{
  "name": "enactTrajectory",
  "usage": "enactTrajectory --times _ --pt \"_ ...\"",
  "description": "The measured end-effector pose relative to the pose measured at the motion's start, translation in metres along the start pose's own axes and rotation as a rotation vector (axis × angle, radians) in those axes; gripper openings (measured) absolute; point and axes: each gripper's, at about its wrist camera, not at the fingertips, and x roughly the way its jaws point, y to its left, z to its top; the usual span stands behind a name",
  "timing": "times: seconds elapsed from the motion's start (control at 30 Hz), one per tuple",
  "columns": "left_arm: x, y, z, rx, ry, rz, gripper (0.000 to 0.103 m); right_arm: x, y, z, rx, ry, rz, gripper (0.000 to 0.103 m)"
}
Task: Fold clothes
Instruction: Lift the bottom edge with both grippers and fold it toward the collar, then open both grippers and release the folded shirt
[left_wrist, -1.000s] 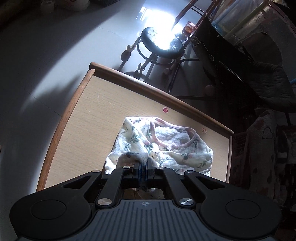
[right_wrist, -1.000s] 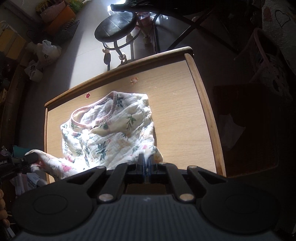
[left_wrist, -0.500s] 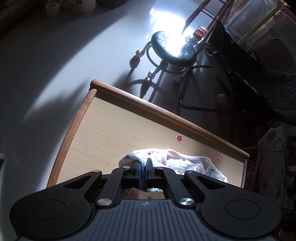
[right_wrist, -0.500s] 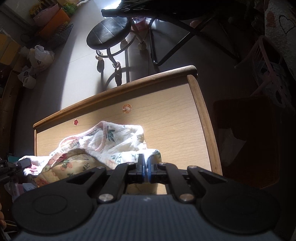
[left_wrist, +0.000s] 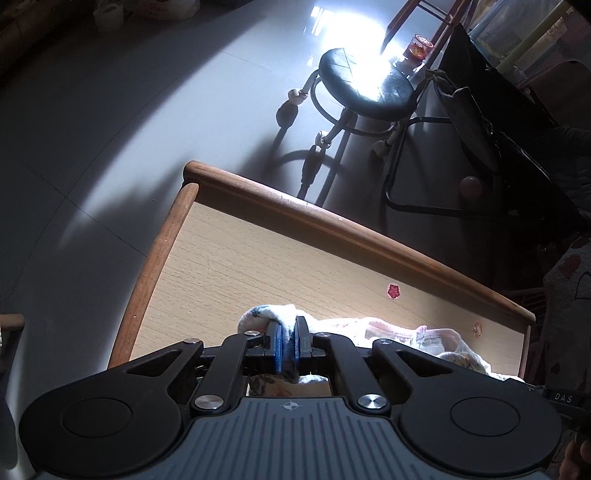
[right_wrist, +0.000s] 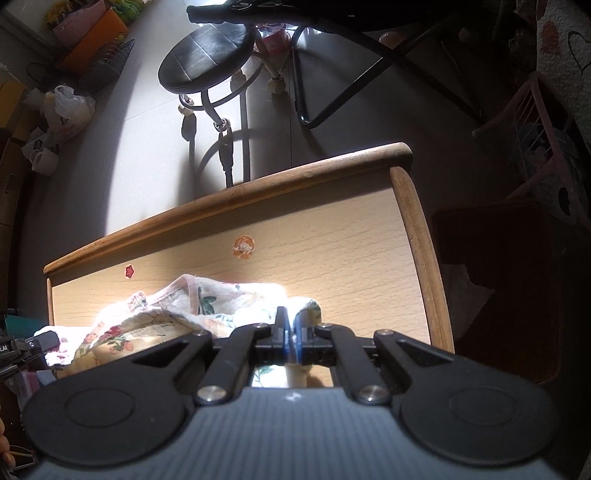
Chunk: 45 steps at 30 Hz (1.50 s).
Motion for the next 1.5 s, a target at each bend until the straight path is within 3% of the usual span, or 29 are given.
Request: enactTrajectory --times 0.23,0.57,0.67,0.7,0.83,1.0,1.17,1.33,1.5 --pt "0.007 0.001 0.006 0.005 0.001 0.03 0.014 0.007 -0.004 0.005 0.018 0.021 -0.02 0.007" --pt "0.013 0.003 0.016 -0.017 0.003 0.101 0.017 0.001 -0.01 0.015 0.002 -0.024 -0.054 0.011" --pt "0.009 0.004 0.019 -0.03 -0.022 0.134 0.028 -0.002 -0.01 0.018 -0.021 -0.045 -0.076 0.011" --pt "0.005 0.004 0.02 -0.028 -0.041 0.151 0.037 -0.004 -0.009 0.019 -0.026 -0.051 -0.076 0.011" --pt "-0.009 0.0 0.026 0.001 -0.106 0.201 0.043 -0.011 -0.009 0.02 -0.042 -0.073 -0.073 0.011" --pt "-0.028 0.006 0.021 -0.031 -0.101 0.128 0.045 -0.025 -0.01 0.02 -0.041 -0.124 -0.081 0.011" --pt "-0.042 0.02 -0.006 -0.125 -0.06 0.011 0.056 -0.044 -0.01 0.024 -0.076 -0.148 -0.07 0.012" --pt "-0.045 0.023 -0.048 -0.11 -0.024 0.003 0.056 -0.059 -0.011 0.021 -0.075 -0.157 -0.05 0.013" --pt "-0.031 0.031 -0.075 -0.162 -0.004 -0.043 0.056 -0.065 -0.007 0.002 -0.059 -0.14 -0.01 0.014"
